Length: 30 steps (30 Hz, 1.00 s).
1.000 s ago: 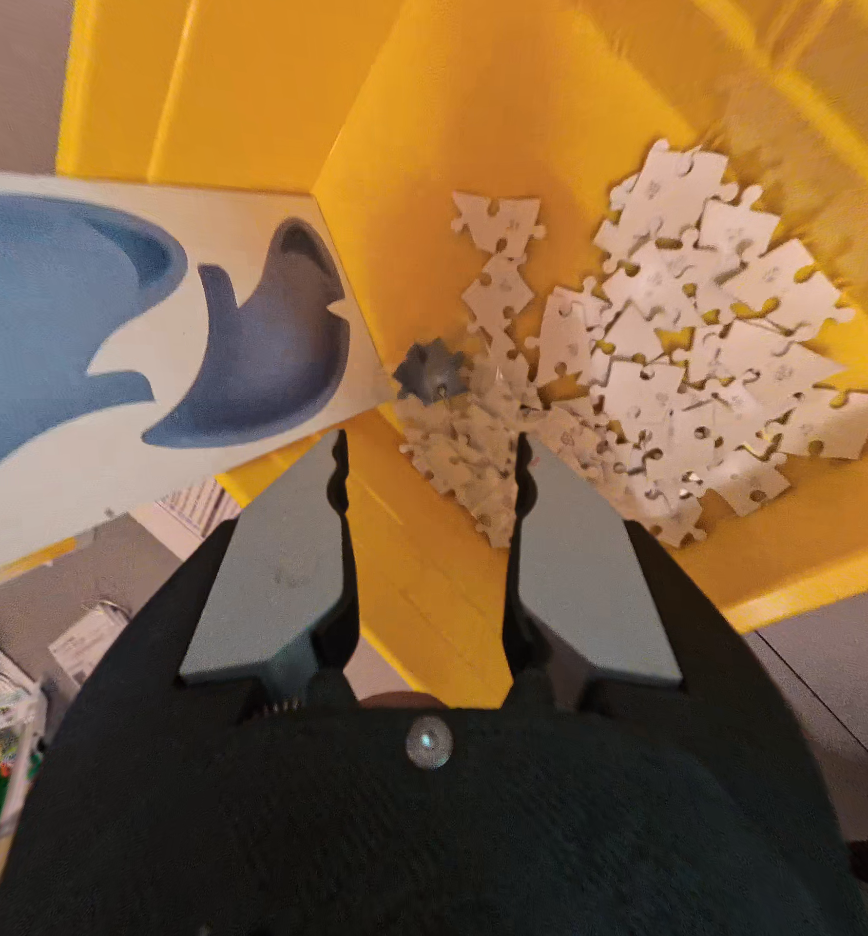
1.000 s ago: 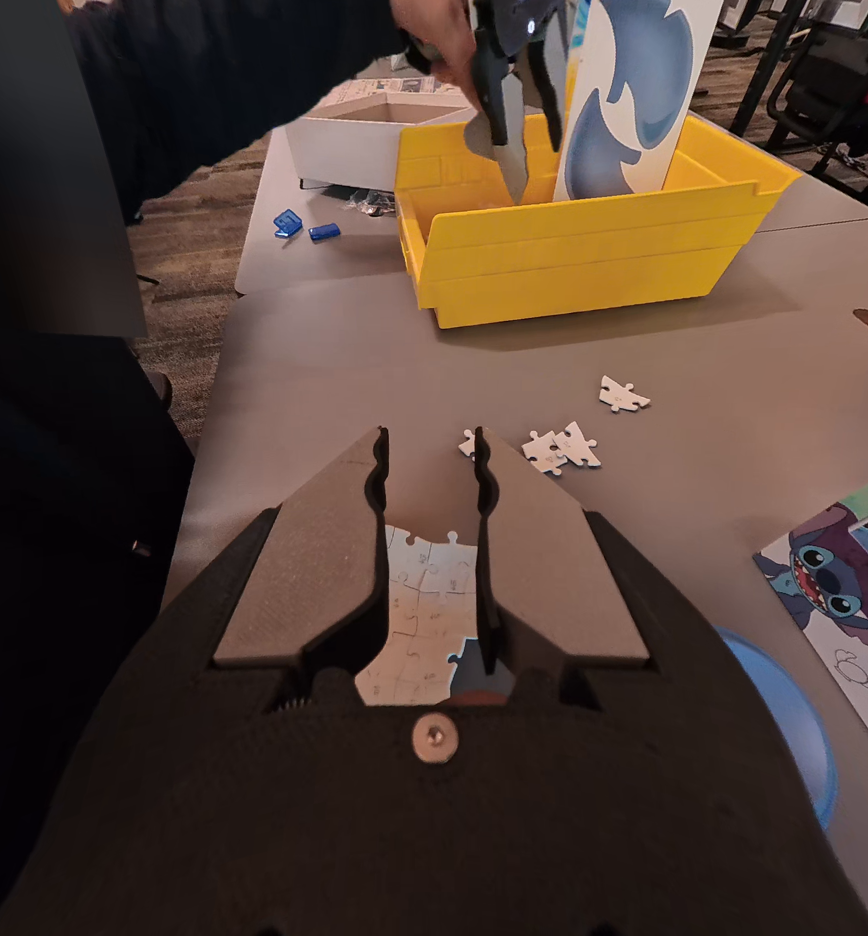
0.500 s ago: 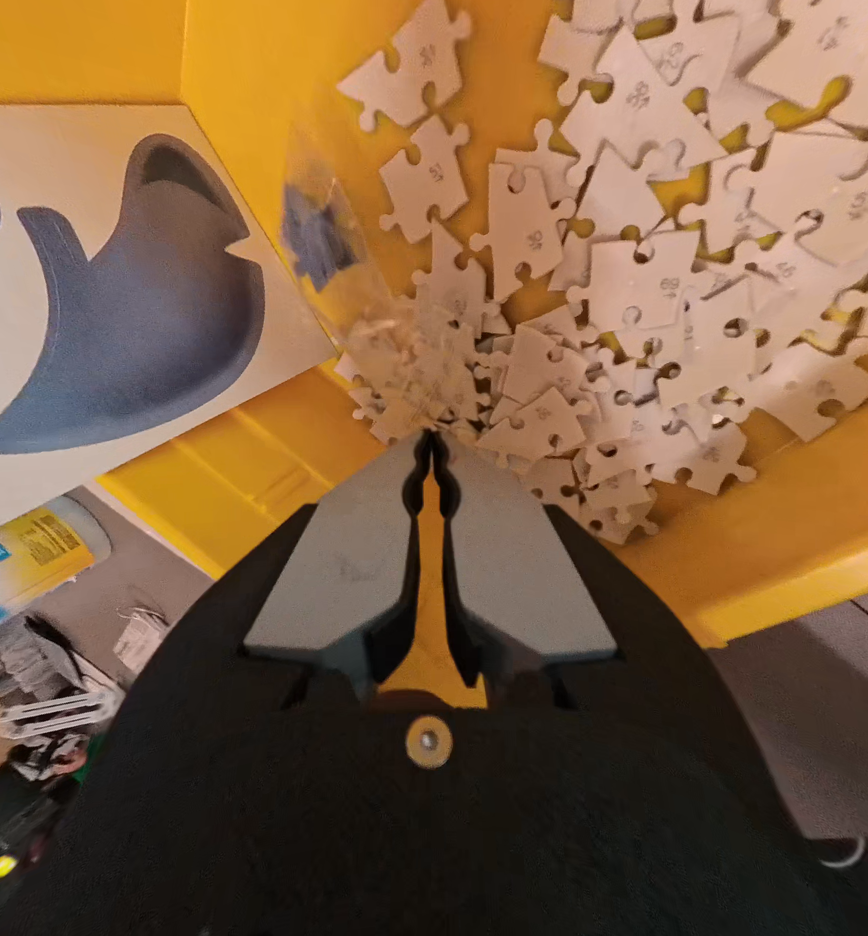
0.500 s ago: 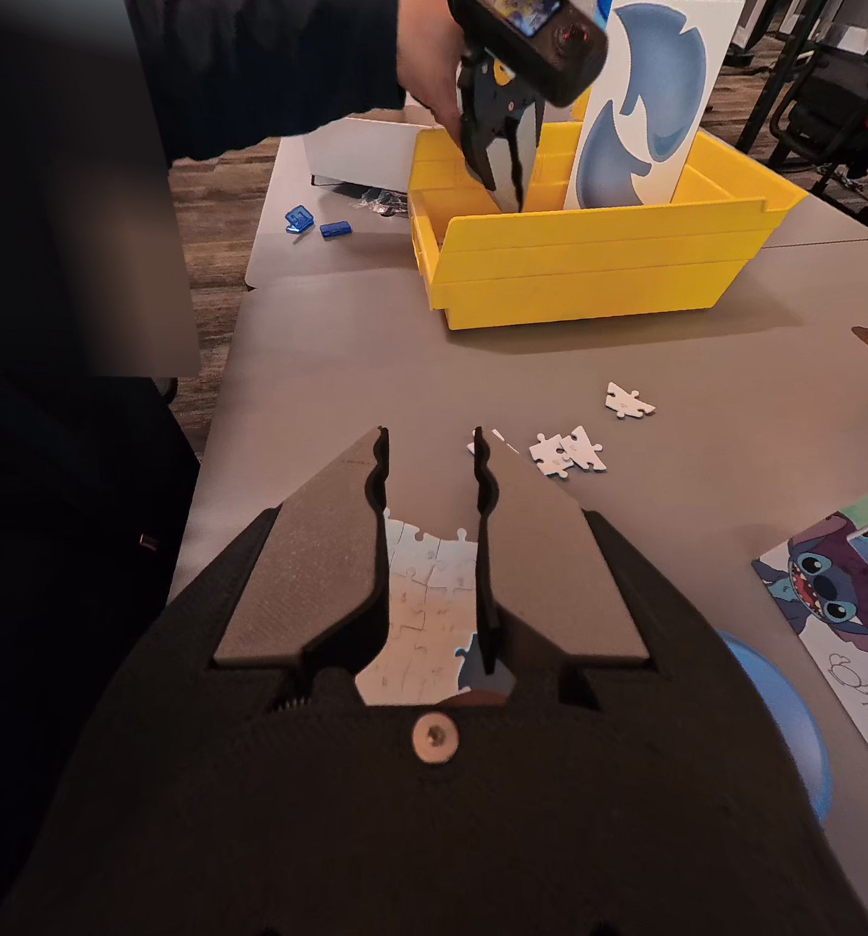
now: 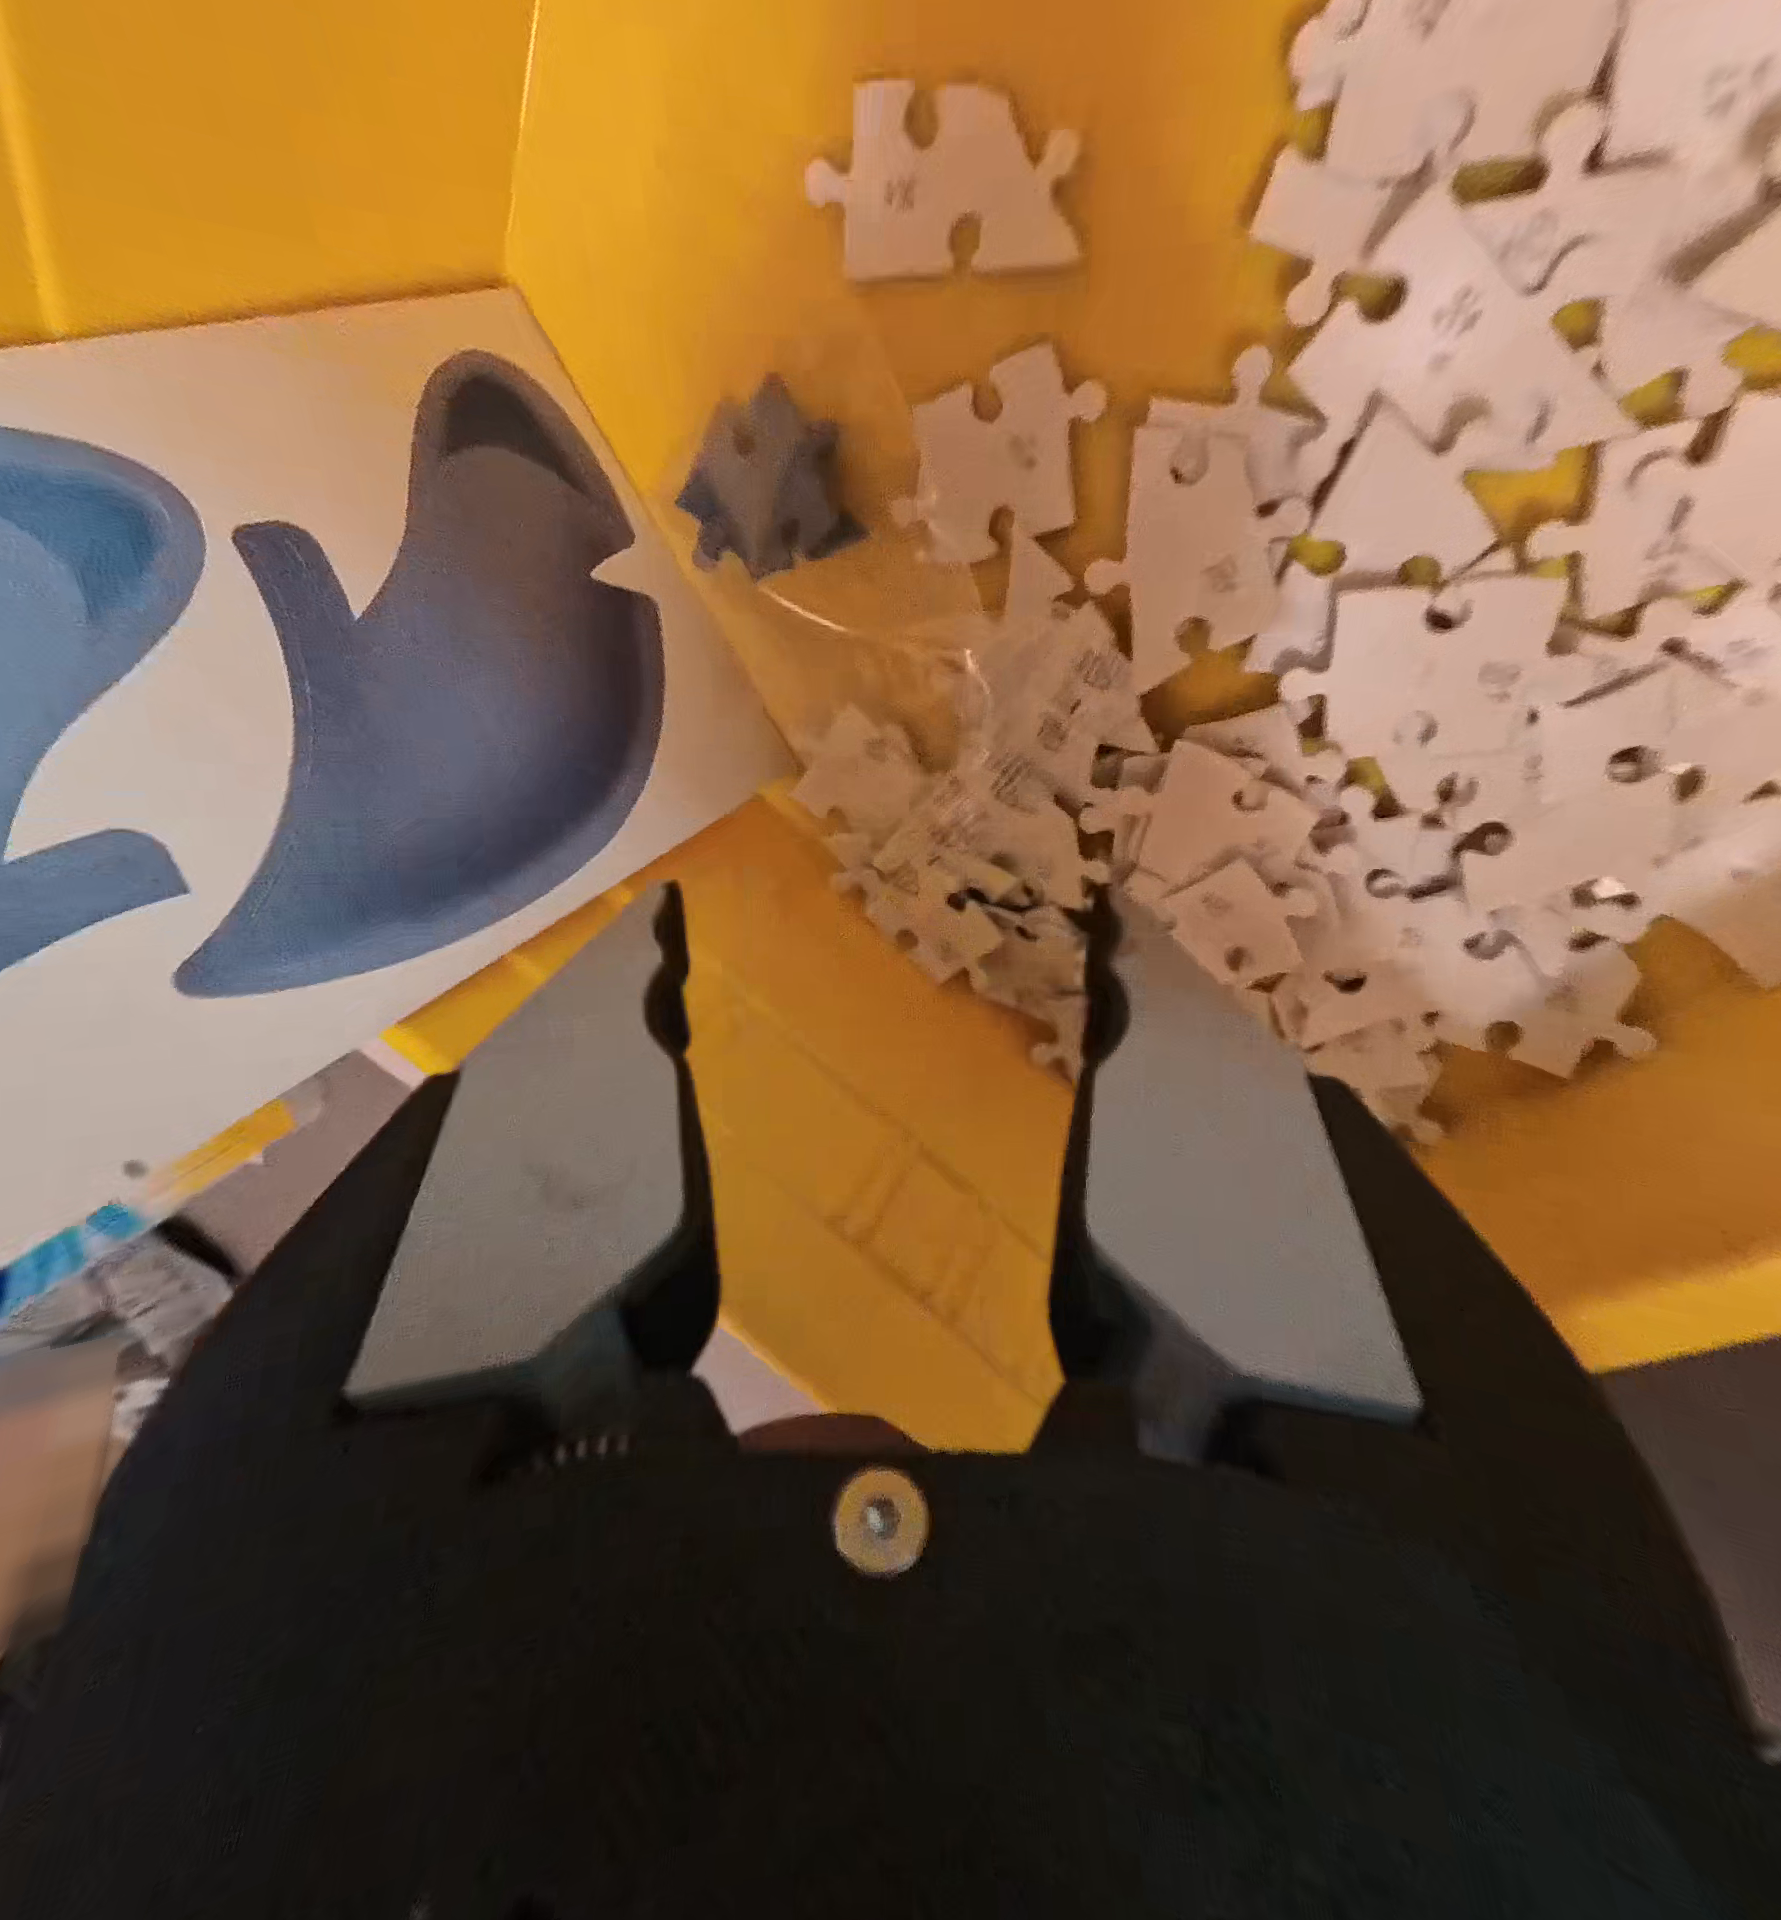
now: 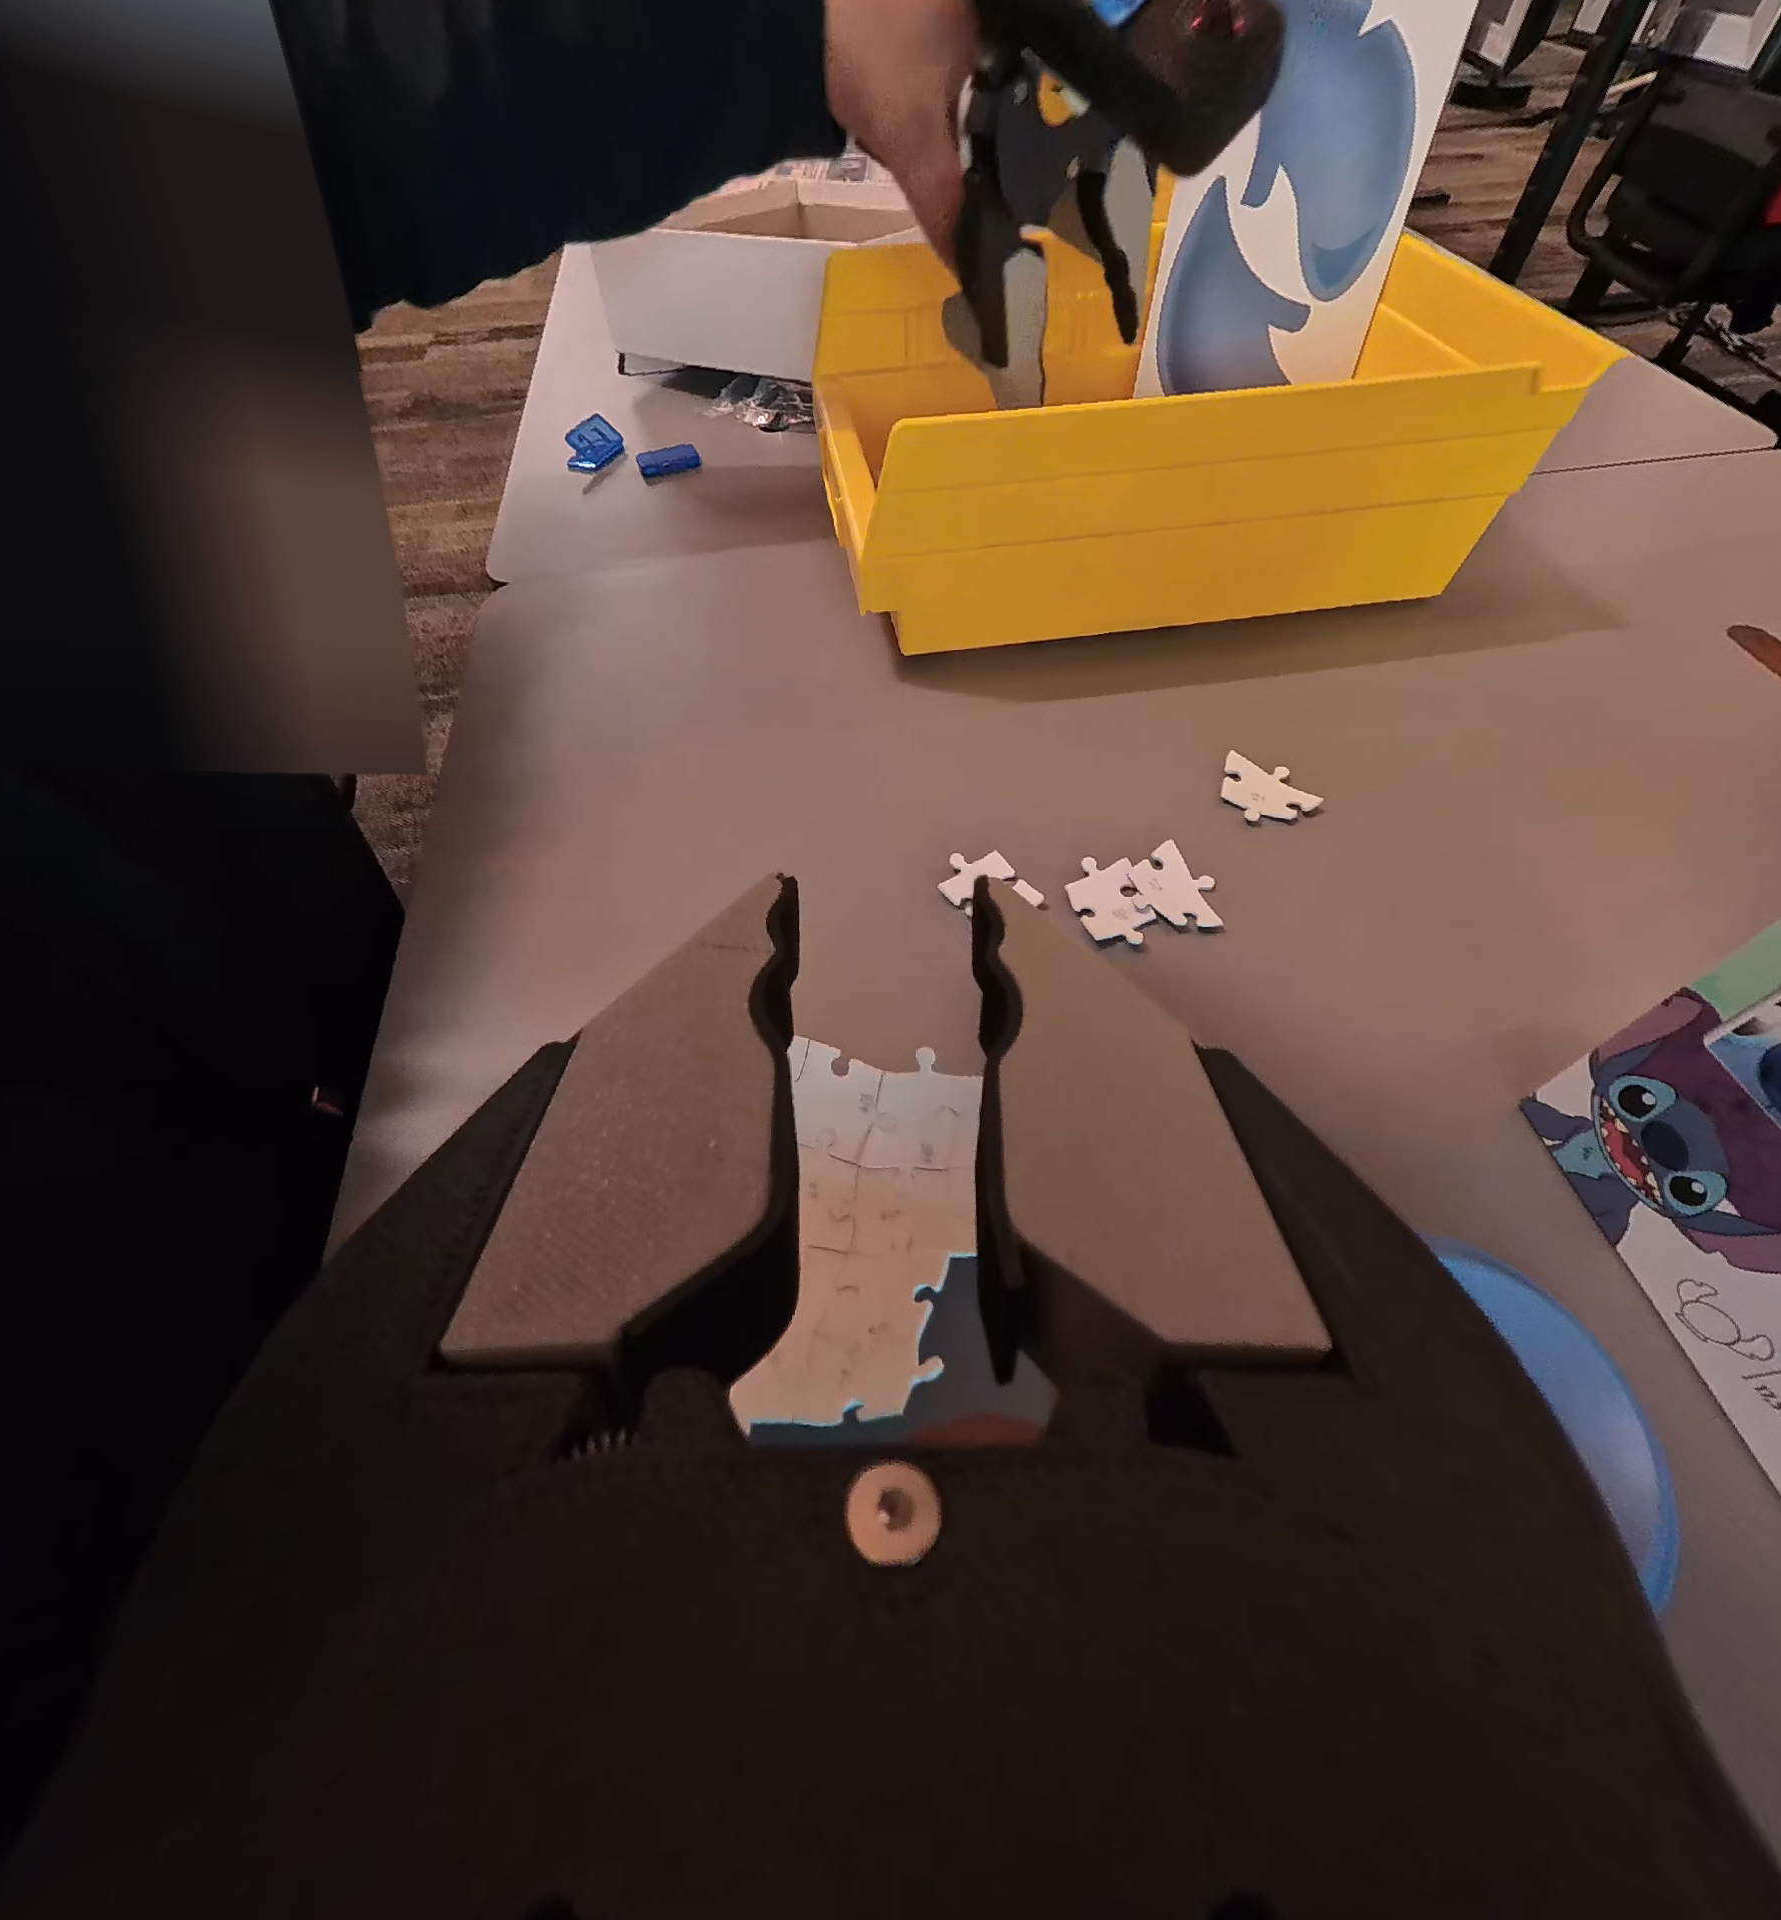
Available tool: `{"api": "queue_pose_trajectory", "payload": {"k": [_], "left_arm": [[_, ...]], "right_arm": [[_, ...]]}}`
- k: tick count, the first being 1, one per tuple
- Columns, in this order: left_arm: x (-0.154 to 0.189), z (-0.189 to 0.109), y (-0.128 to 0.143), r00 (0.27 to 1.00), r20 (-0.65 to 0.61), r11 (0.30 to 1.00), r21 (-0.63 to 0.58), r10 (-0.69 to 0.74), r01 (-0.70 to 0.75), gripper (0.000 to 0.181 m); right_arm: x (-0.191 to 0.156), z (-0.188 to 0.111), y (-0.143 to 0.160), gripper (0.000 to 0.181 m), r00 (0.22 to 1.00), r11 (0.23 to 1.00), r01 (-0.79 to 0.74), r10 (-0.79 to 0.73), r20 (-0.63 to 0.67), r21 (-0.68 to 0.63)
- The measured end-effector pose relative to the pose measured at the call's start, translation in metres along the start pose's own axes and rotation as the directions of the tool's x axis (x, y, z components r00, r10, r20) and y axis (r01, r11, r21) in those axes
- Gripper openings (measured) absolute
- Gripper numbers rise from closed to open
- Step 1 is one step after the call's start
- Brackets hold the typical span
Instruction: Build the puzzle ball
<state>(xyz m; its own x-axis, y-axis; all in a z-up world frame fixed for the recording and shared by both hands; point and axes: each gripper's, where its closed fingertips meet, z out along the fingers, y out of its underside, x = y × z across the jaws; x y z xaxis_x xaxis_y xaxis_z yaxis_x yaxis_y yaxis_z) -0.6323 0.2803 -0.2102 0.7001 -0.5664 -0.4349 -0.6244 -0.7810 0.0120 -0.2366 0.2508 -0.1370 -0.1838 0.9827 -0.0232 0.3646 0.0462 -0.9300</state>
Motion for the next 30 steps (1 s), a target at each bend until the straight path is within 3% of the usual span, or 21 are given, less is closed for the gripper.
{"api": "queue_pose_trajectory", "payload": {"k": [4,6,8,14,17,21,26,30], "left_arm": [[-0.007,0.011,0.003,0.983,0.157,0.995,0.017,0.094,-0.098,0.07],[-0.006,0.016,-0.007,0.986,0.149,0.995,0.05,0.079,-0.087,0.025],[-0.009,0.016,-0.018,0.989,0.139,0.994,0.085,0.06,-0.072,0.0],[-0.044,-0.006,-0.066,0.984,0.177,0.963,0.269,-0.029,-0.02,0.0],[-0.057,0.011,-0.076,0.985,0.165,0.974,0.224,-0.058,0.02,0.0],[-0.063,0.025,-0.057,0.978,0.134,0.981,0.132,-0.158,0.14,0.052],[-0.067,-0.041,-0.014,0.9,0.225,0.91,0.273,-0.374,0.311,0.057],[-0.039,-0.073,0.052,0.834,0.279,0.872,0.267,-0.477,0.409,0.057]], "right_arm": [[0.001,0.001,0.0,0.03,1.0,1.0,-0.02,0.02,0.018,0.0],[0.001,0.002,0.001,0.03,1.0,1.0,-0.012,0.012,0.021,-0.008],[0.0,0.003,0.002,0.03,1.0,1.0,-0.002,0.002,0.017,-0.015],[0.004,0.004,0.003,0.03,1.0,1.0,-0.026,0.026,0.012,-0.01],[0.003,0.007,0.004,0.03,1.0,1.0,-0.026,0.026,0.018,-0.017],[0.004,0.007,0.008,0.03,1.0,0.999,-0.014,0.014,0.002,-0.03],[0.008,0.001,0.004,0.03,0.999,0.999,-0.045,0.045,0.005,0.001],[0.004,0.0,0.002,0.03,0.999,0.999,-0.036,0.035,0.012,0.007]]}}
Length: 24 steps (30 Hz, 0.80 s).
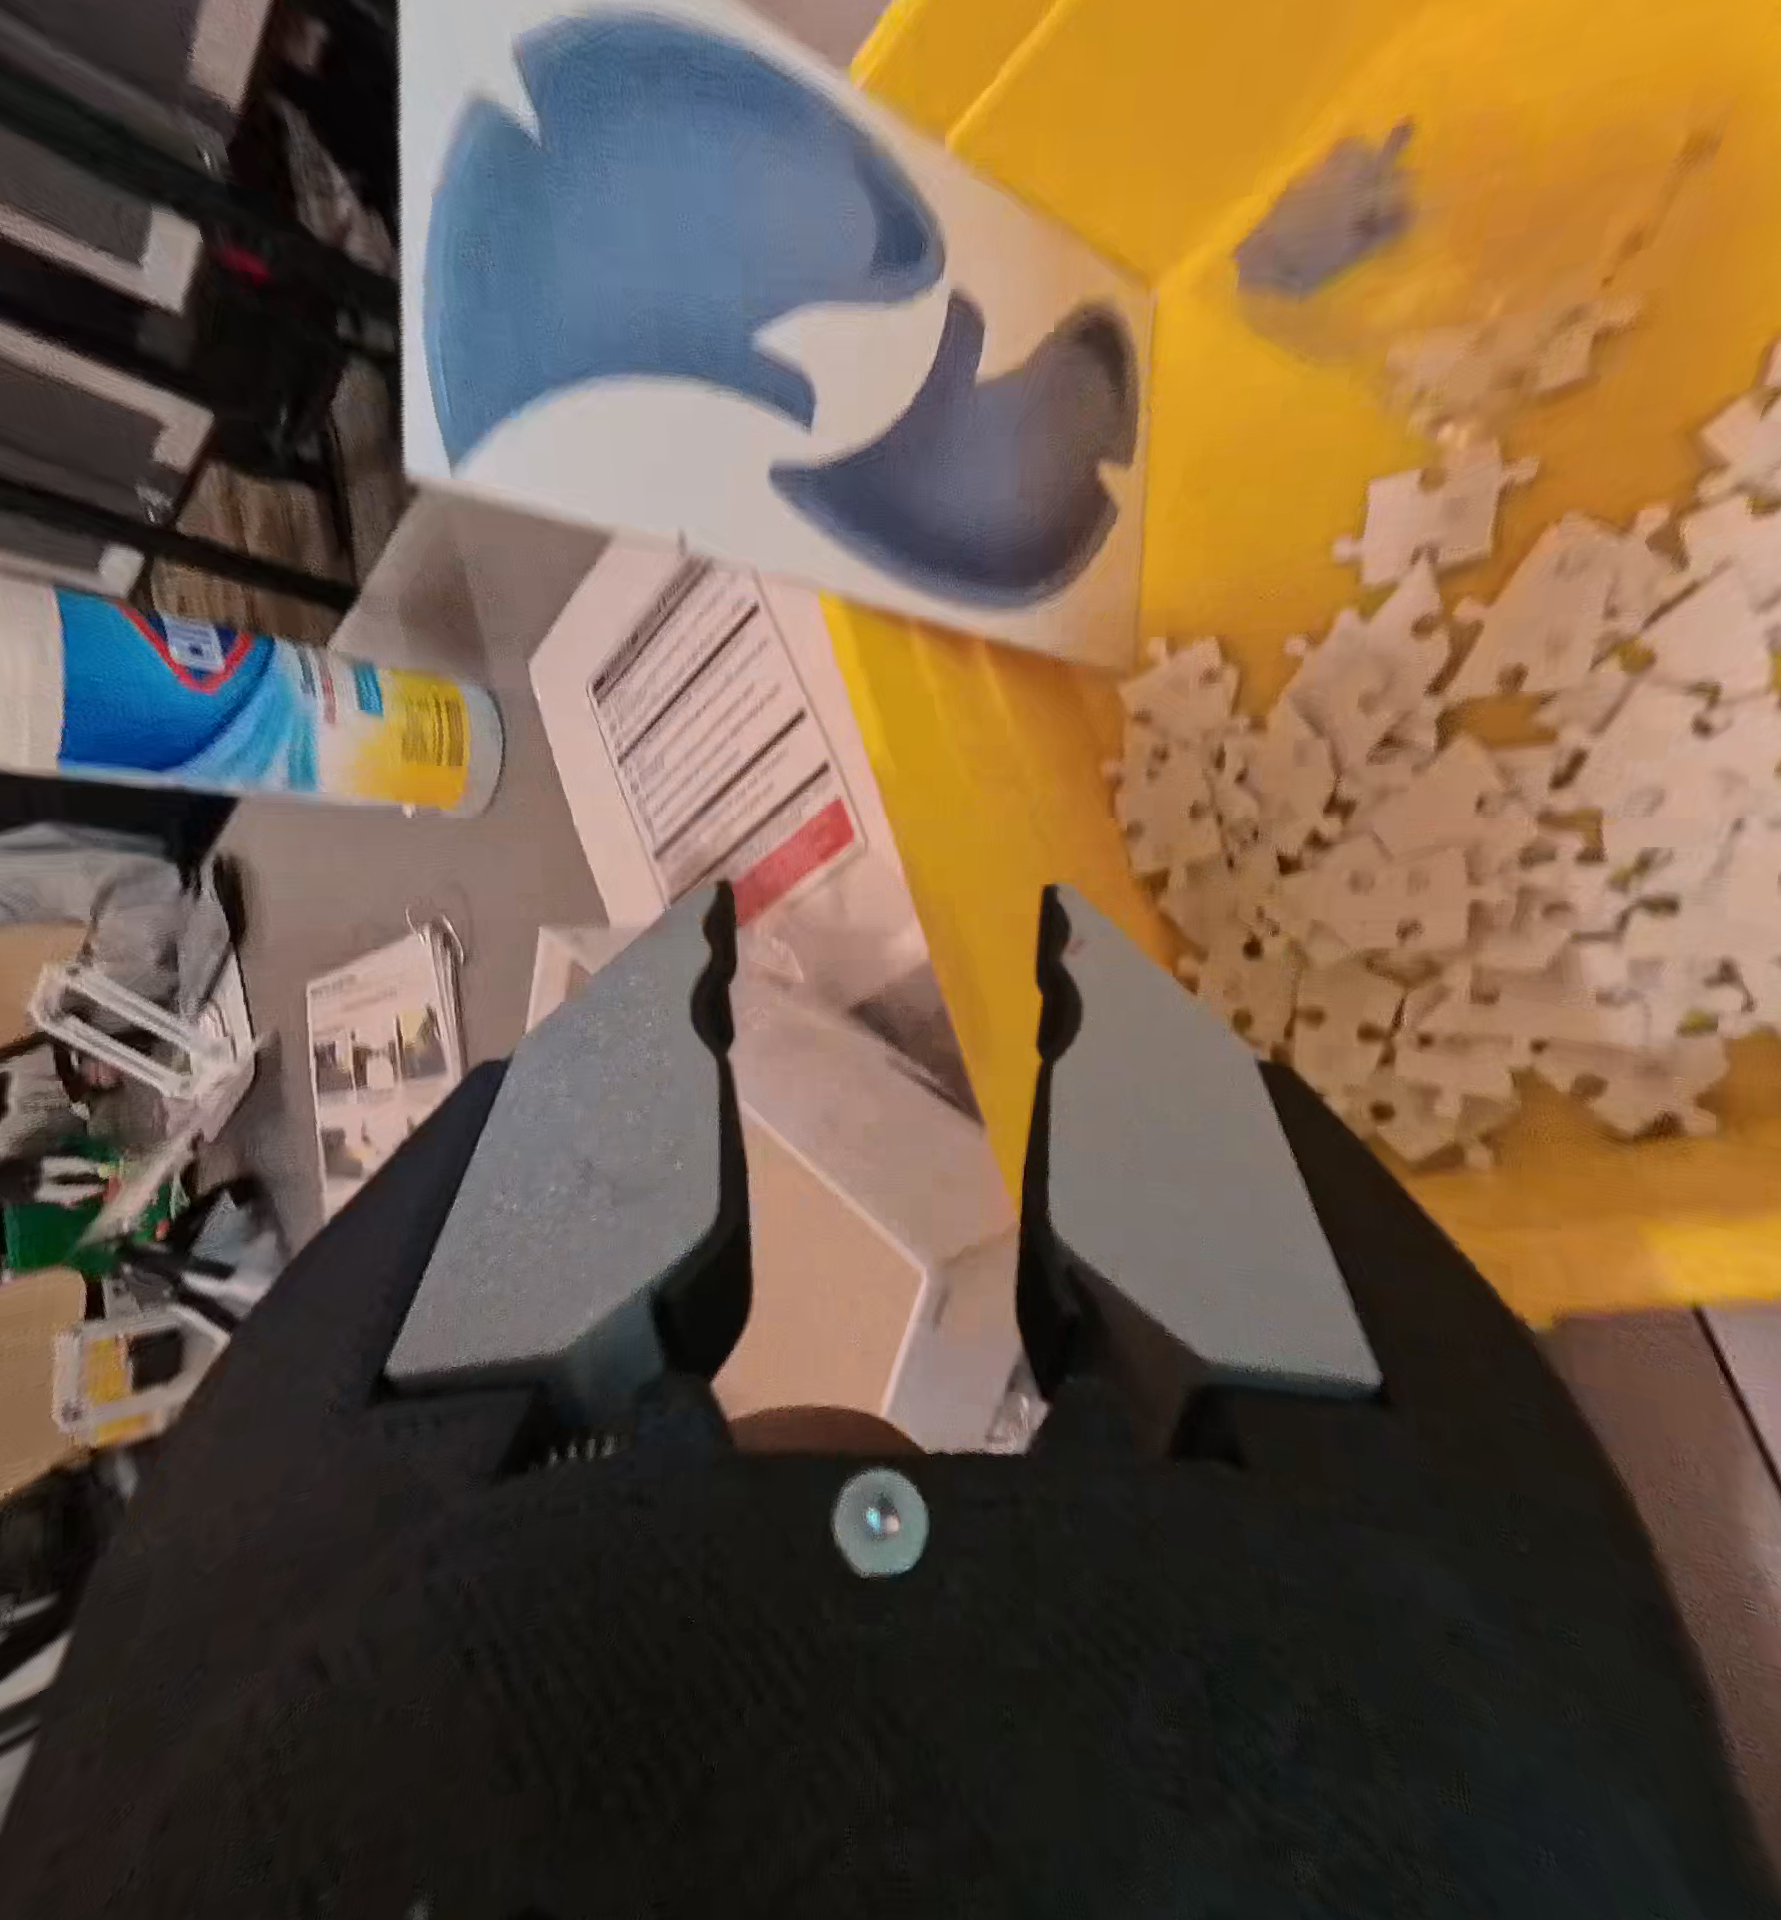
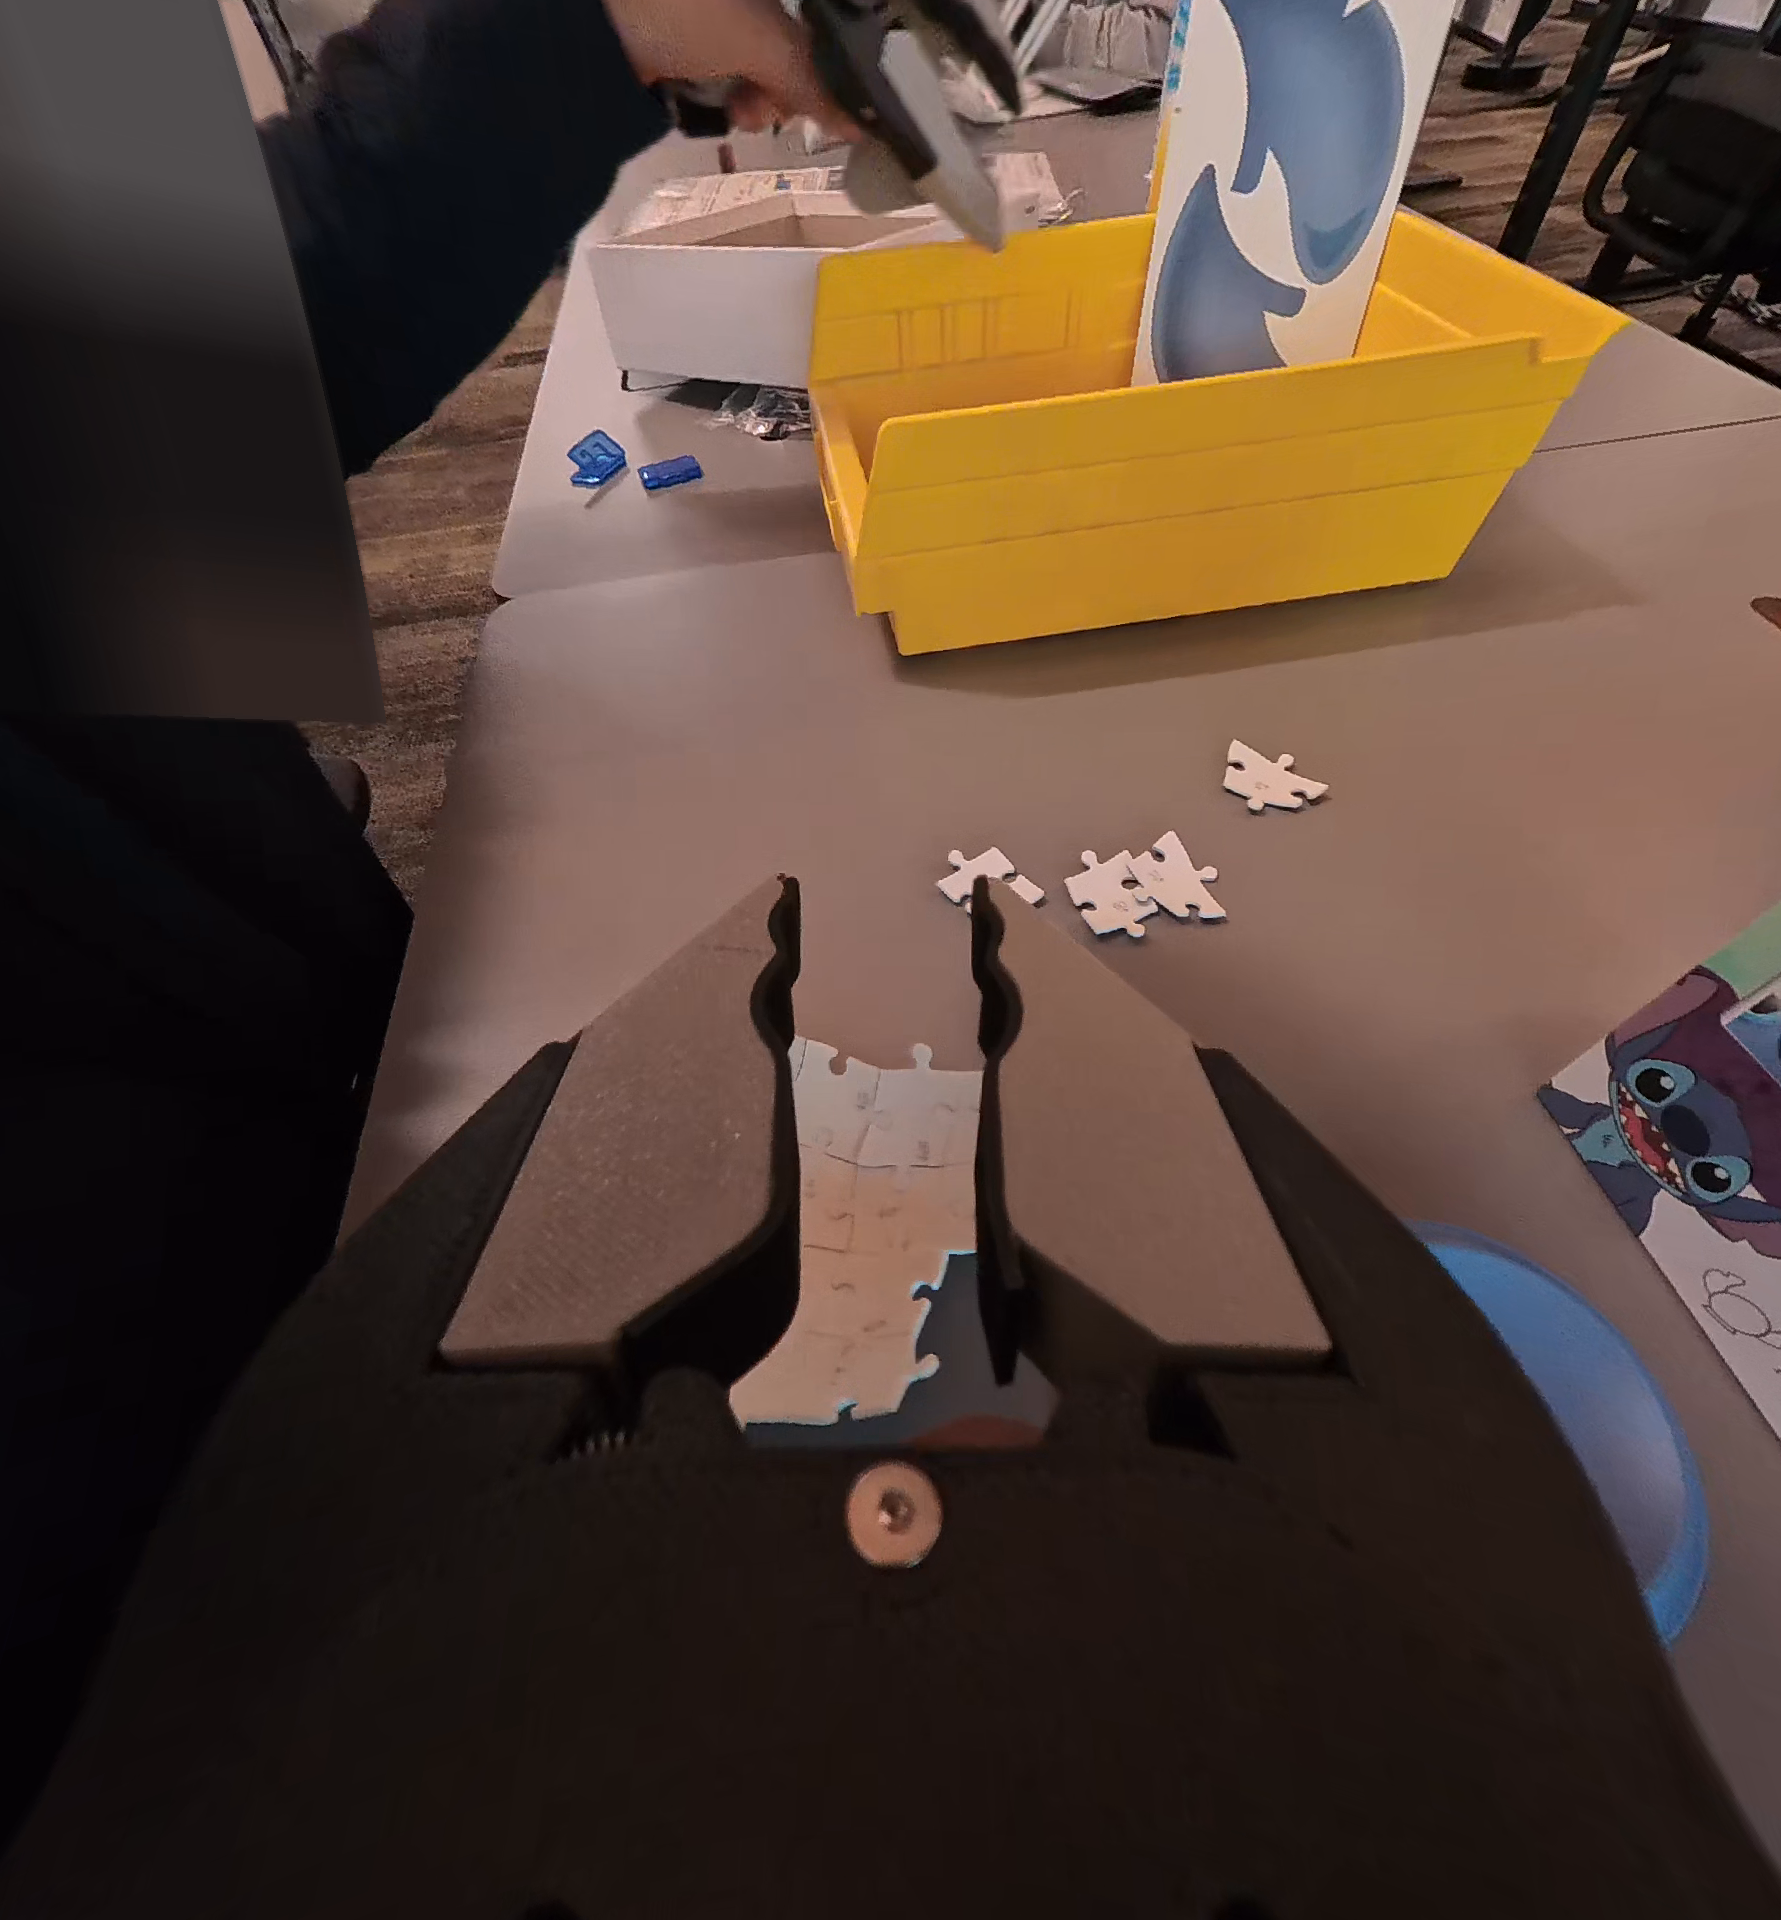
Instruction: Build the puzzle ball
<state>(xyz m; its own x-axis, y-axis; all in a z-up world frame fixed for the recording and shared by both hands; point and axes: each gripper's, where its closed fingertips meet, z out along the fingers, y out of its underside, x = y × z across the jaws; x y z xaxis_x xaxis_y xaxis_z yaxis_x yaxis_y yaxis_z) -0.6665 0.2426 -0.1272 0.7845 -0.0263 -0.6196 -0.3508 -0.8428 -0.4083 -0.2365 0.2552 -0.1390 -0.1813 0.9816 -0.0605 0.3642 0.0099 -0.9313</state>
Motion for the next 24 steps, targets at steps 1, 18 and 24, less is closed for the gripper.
{"api": "queue_pose_trajectory", "payload": {"k": [1,18,24], "left_arm": [[0.001,-0.004,0.018,0.999,-0.007,0.999,-0.031,-0.033,0.033,0.057],[0.095,-0.018,0.063,0.86,-0.458,0.973,-0.149,-0.226,0.176,0.011],[0.115,-0.037,0.059,0.872,-0.45,0.981,-0.116,-0.193,0.158,0.012]], "right_arm": [[-0.001,0.0,-0.001,0.03,1.0,1.0,0.006,-0.006,0.002,0.0],[-0.016,-0.002,-0.007,0.029,0.999,0.999,0.05,-0.051,0.021,0.021],[-0.021,-0.005,-0.009,0.029,0.997,0.997,0.077,-0.078,0.02,0.031]]}}
